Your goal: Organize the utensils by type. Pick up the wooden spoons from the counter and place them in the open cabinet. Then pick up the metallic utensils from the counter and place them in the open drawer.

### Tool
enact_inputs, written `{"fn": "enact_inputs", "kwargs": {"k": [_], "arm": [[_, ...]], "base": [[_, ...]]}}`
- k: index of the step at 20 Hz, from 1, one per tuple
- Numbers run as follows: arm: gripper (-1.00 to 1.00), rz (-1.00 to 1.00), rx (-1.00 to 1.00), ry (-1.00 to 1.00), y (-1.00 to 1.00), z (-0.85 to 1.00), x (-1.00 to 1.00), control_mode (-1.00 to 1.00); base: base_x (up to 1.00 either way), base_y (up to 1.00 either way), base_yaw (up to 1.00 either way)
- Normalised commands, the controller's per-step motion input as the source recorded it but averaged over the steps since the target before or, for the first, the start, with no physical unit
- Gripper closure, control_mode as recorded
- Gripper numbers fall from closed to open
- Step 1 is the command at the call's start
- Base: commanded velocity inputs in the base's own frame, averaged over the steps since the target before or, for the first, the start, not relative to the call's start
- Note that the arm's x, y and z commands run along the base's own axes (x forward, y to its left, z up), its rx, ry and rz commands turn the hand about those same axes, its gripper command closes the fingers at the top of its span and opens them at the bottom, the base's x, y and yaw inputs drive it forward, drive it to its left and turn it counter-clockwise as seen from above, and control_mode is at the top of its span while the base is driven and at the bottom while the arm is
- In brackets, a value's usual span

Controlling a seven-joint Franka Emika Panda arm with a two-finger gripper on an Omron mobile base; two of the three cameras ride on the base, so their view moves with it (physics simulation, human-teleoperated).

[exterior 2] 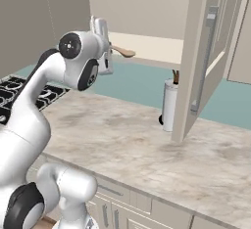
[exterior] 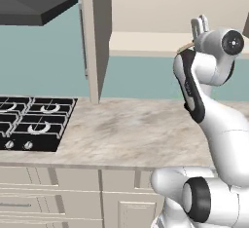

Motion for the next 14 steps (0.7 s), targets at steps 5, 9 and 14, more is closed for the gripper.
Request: {"fn": "enact_inputs", "kwargs": {"k": [5,9,14], "arm": [[1.0,0.07,0.0,-0.02,0.0,0.01,0.68,-1.0],[1.0,0.06,-0.04,0.0,0.0,0.0,0.8,-1.0],[1.0,0.06,-0.01,0.0,-0.02,0.0,0.8,-1.0]], "base": [[0.0,0.0,0.0],[0.0,0.0,0.0],[0.0,0.0,0.0]]}}
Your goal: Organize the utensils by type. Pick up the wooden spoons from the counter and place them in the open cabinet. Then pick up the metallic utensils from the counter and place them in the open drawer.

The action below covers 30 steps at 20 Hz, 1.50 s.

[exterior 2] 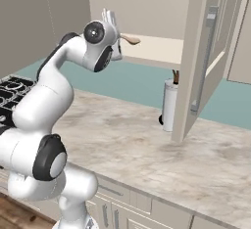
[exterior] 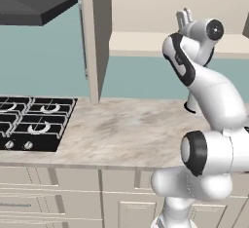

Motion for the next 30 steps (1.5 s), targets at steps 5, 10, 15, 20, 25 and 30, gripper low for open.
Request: {"fn": "enact_inputs", "kwargs": {"k": [5,10,15,20,25,30], "arm": [[1.0,0.05,0.0,0.0,-0.07,0.0,0.84,-1.0],[1.0,0.0,0.0,0.0,-0.25,0.0,0.79,-1.0],[1.0,0.0,-0.05,0.0,-0.18,-0.12,0.66,-1.0],[1.0,0.0,-0.13,0.0,-0.1,-0.49,0.55,-1.0],[1.0,0.0,-0.11,0.0,-0.2,-0.57,0.37,-1.0],[1.0,0.0,-0.07,0.0,-0.32,-0.7,0.2,-1.0]], "base": [[0.0,0.0,0.0],[0.0,0.0,0.0],[0.0,0.0,0.0],[0.0,0.0,0.0],[0.0,0.0,0.0],[0.0,0.0,0.0]]}}
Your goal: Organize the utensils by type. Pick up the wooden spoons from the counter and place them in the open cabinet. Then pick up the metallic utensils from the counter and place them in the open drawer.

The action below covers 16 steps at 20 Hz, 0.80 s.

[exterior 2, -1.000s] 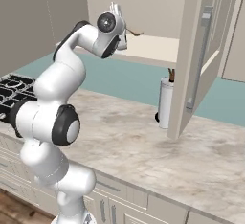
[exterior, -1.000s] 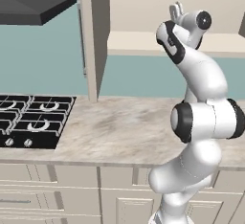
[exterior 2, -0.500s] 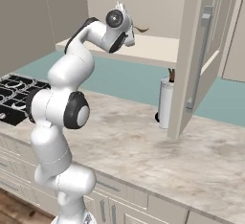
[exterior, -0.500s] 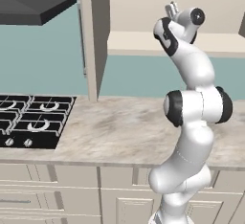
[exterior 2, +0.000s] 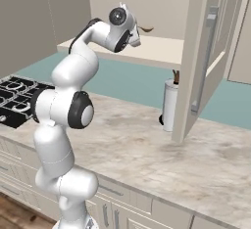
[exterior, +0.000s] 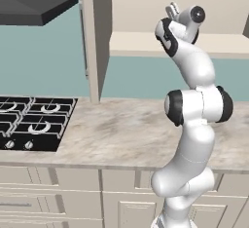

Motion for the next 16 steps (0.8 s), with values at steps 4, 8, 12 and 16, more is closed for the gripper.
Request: {"fn": "enact_inputs", "kwargs": {"k": [4,8,12,16], "arm": [[1.0,0.0,-0.06,0.0,-0.41,-0.96,0.23,-1.0],[-1.0,0.0,-0.06,0.0,-0.42,-1.0,0.21,-1.0],[-1.0,0.0,-0.04,0.0,-0.36,-0.93,0.22,-1.0],[-1.0,0.0,-0.02,0.0,-0.34,-0.87,0.39,-1.0]], "base": [[0.0,0.0,0.0],[0.0,0.0,0.0],[0.0,0.0,0.0],[0.0,0.0,0.0]]}}
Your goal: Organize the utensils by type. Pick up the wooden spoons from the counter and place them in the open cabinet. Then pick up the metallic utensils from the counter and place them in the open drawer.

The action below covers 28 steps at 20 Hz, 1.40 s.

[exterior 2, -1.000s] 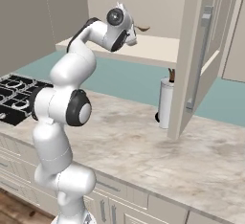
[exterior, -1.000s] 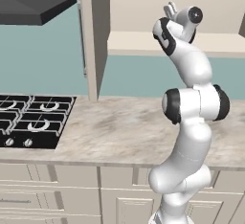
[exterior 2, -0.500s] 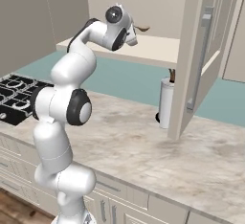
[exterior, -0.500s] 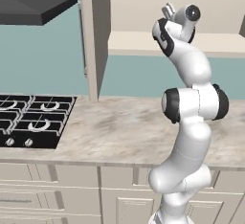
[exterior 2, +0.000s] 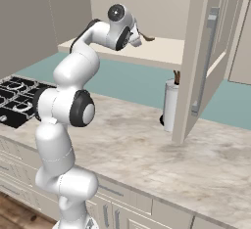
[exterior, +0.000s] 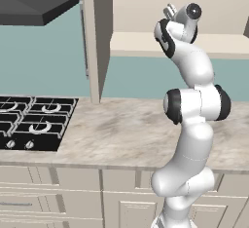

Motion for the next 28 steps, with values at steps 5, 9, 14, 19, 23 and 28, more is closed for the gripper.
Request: {"fn": "enact_inputs", "kwargs": {"k": [5,9,14,19,23,28], "arm": [[-1.0,0.0,0.0,-0.01,-0.48,-0.85,0.19,-1.0],[-1.0,0.0,0.0,-0.01,-0.65,-0.95,0.0,-1.0],[-1.0,0.01,-0.11,0.05,-0.38,-1.0,-0.01,-1.0],[-1.0,0.13,-0.3,0.3,-0.19,-1.0,0.0,-1.0],[-1.0,0.11,-0.27,0.31,-0.4,-1.0,-0.07,-1.0],[-1.0,0.05,-0.04,0.24,-0.74,-0.94,-0.05,-1.0]], "base": [[0.0,0.0,0.0],[0.0,0.0,0.0],[0.0,0.0,0.0],[0.0,0.0,0.0],[0.0,0.0,0.0],[0.0,0.0,0.0]]}}
